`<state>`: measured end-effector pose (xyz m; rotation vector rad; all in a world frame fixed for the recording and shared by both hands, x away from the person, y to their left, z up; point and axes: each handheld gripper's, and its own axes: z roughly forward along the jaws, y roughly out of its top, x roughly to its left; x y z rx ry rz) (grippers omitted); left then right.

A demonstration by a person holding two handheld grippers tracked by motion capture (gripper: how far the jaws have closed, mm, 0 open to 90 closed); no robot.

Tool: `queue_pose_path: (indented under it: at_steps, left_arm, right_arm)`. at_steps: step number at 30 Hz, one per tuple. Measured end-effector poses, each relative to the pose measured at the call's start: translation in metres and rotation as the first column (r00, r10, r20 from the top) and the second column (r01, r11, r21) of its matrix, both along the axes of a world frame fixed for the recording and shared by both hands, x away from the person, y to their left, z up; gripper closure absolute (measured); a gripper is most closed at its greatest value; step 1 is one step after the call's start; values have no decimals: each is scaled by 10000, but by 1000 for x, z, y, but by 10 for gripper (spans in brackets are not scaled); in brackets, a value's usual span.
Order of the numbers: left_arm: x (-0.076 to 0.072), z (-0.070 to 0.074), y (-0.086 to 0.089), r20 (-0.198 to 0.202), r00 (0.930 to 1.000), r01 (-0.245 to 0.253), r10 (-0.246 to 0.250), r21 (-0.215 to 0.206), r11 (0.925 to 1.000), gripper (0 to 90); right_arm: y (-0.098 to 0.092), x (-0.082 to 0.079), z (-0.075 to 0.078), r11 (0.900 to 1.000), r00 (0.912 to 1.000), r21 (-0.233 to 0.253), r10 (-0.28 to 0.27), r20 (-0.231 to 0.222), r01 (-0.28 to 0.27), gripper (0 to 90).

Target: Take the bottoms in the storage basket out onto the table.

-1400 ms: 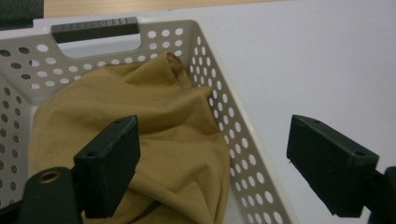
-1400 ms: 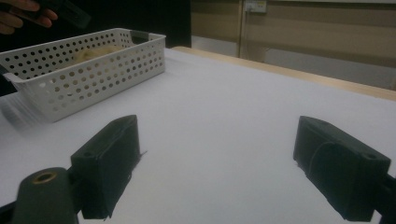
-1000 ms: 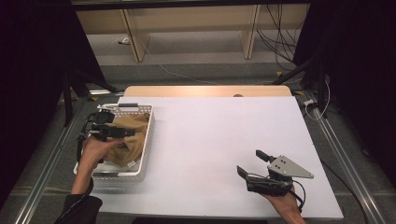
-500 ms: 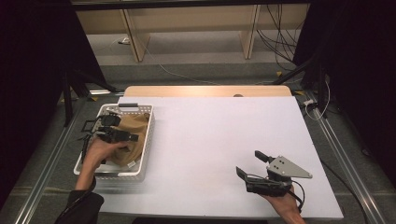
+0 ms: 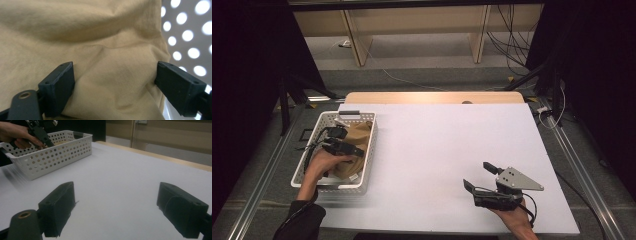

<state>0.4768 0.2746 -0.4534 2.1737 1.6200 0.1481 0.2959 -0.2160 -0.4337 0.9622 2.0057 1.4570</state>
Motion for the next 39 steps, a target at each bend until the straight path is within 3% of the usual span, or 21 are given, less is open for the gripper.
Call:
queue_pose_path:
  at_steps: [7,13,17,20,21,26,33,36,37,39]
  left_arm:
    - [4,-9,-6,-251,9994,235,-228,272,9994,143]
    - [6,-9,-6,-192,9997,151,-138,694,9975,276]
    - [9,-10,1,-25,9998,-185,186,398,9990,448]
    - [9,-10,6,26,9996,-276,276,174,9995,498]
    - [9,-10,7,123,9994,-311,311,43,9995,557]
    - [8,-7,5,308,9992,-252,249,94,9996,698]
    - [1,2,6,513,9985,-177,185,-170,9997,742]
    - [-3,11,10,854,9959,-262,299,-443,9987,745]
    - [-6,18,13,1144,9924,-371,442,-636,9973,744]
    - [-7,21,14,1361,9890,-479,584,-791,9957,742]
  right_arm:
    - [0,0,0,10000,10000,-15,11,-8,-11,159]
    - [0,0,-1,10000,10000,-41,-12,-12,12,160]
    - [2,0,-1,10000,10000,-65,-35,-53,34,161]
    - [1,1,-1,9999,10000,-110,-41,-26,41,162]
    - [1,1,-2,9999,9999,-122,-70,-72,69,163]
    - [1,1,-2,9999,10000,-138,-74,-58,74,165]
    - [-1,0,-1,9999,9999,-140,-99,-64,98,166]
    - [-1,0,0,9999,9999,-114,-121,-34,120,166]
    - [-3,0,1,9997,9998,-172,-162,-64,161,166]
    - [-3,0,0,9998,9998,-100,-175,6,175,166]
